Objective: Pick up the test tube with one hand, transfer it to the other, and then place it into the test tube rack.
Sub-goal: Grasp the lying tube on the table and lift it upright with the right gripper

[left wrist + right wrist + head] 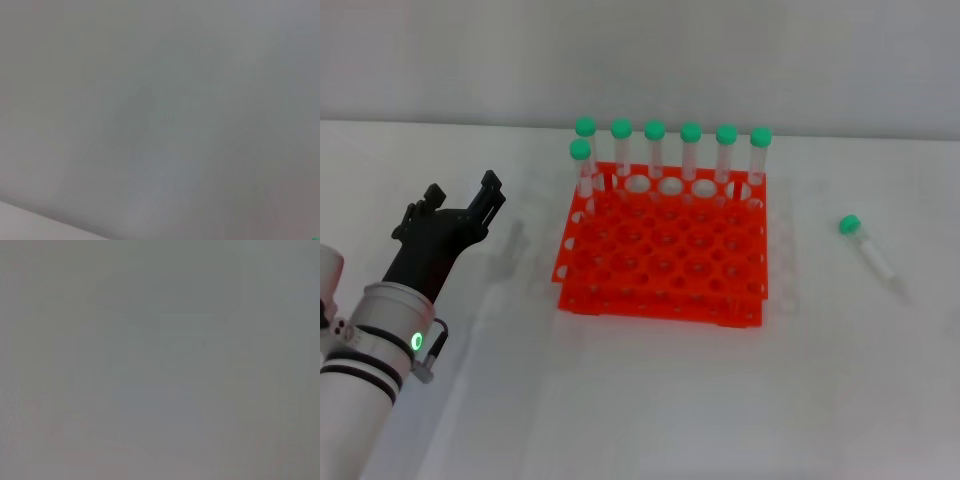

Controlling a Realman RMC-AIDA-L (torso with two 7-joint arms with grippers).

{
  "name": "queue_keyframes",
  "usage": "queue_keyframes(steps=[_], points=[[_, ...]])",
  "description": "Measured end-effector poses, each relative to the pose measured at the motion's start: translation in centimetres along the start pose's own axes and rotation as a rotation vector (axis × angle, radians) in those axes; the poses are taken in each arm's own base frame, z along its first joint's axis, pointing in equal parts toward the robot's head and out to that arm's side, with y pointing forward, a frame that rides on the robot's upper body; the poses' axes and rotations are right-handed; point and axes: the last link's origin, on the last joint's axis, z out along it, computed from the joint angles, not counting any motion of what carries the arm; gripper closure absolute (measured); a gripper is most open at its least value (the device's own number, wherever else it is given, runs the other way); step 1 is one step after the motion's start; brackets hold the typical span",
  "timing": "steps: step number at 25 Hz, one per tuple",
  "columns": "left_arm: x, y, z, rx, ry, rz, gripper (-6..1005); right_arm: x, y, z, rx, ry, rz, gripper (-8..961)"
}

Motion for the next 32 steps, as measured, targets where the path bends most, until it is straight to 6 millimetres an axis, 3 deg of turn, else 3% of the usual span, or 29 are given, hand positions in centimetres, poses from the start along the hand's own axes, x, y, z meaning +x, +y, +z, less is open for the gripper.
queue_keyframes(steps=[17, 26, 32], points=[[-0.6, -1.0, -1.9, 0.022, 0.002, -0.013, 137, 0.7, 1.0, 0.2, -0.065, 0.061, -0.049, 111], [-0.9, -2.1, -4.1, 0.057, 0.032, -0.032, 137, -1.8, 6.6, 1.8, -0.519, 0.097, -0.054, 112], [-1.0, -2.8, -5.0, 0.084, 0.042, -0.039, 137, -4.3, 10.7, 1.1, -0.995, 0.277, -0.084, 112]])
